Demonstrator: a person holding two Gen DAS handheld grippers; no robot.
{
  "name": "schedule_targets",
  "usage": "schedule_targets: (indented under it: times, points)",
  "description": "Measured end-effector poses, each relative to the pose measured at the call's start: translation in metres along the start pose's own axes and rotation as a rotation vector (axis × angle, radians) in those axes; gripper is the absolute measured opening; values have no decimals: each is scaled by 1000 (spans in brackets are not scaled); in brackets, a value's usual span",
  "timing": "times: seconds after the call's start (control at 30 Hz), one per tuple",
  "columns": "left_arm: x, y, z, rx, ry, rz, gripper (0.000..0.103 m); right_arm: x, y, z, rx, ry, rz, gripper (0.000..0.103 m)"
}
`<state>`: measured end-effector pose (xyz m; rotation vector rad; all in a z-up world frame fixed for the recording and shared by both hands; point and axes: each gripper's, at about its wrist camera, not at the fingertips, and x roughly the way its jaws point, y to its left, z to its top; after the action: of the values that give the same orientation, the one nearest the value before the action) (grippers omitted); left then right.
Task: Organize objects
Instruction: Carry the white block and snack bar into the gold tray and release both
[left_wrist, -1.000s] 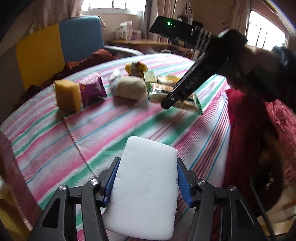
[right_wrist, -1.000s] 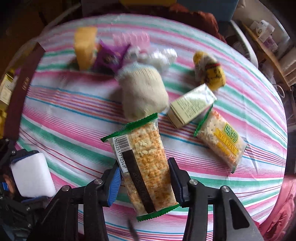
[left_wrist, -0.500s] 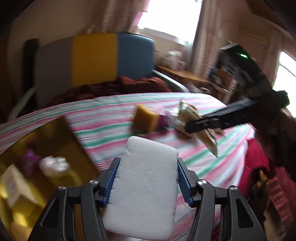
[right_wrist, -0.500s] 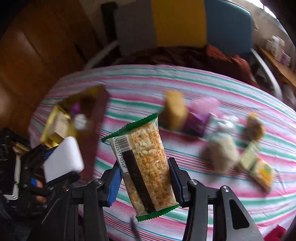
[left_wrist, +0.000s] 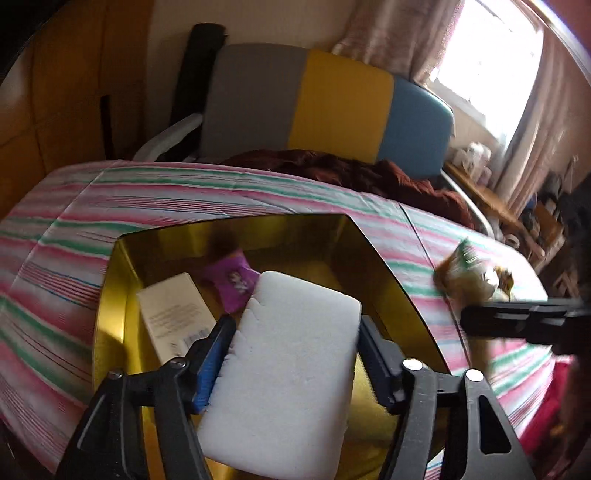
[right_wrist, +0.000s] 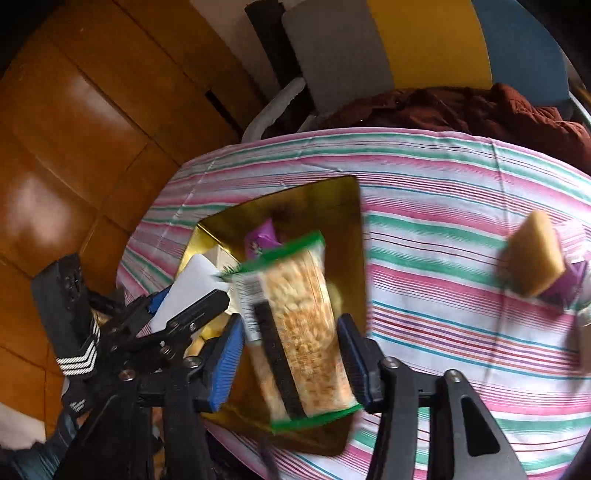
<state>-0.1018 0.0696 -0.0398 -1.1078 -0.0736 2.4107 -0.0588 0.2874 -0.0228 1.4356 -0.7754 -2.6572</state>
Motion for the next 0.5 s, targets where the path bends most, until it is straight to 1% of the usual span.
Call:
schedule_targets:
  times: [0.07,0.13,0.27,0.4,0.47,0.5]
  points:
    - [-7,7,1,-18,-25,12,75,7,8,-1,-2,4,19,59]
    - [-10,11,1,-23,-31,20,75,10,16,-4,-20,1,16,64]
    - [-23,18,-3,-37,-65,80,76,11,30,-14,-65,-30,-39,64]
    - [-41,21,-6,-45,-115,166,81,5,41,-25,-116,-98,-119,65]
    - [-52,20,-8,-39,-150,206,85,0,48,-31,-142,-141,-153,70]
    - [-55,19,-8,-35,-159,213,85,-1,51,-33,-153,-159,-164,75]
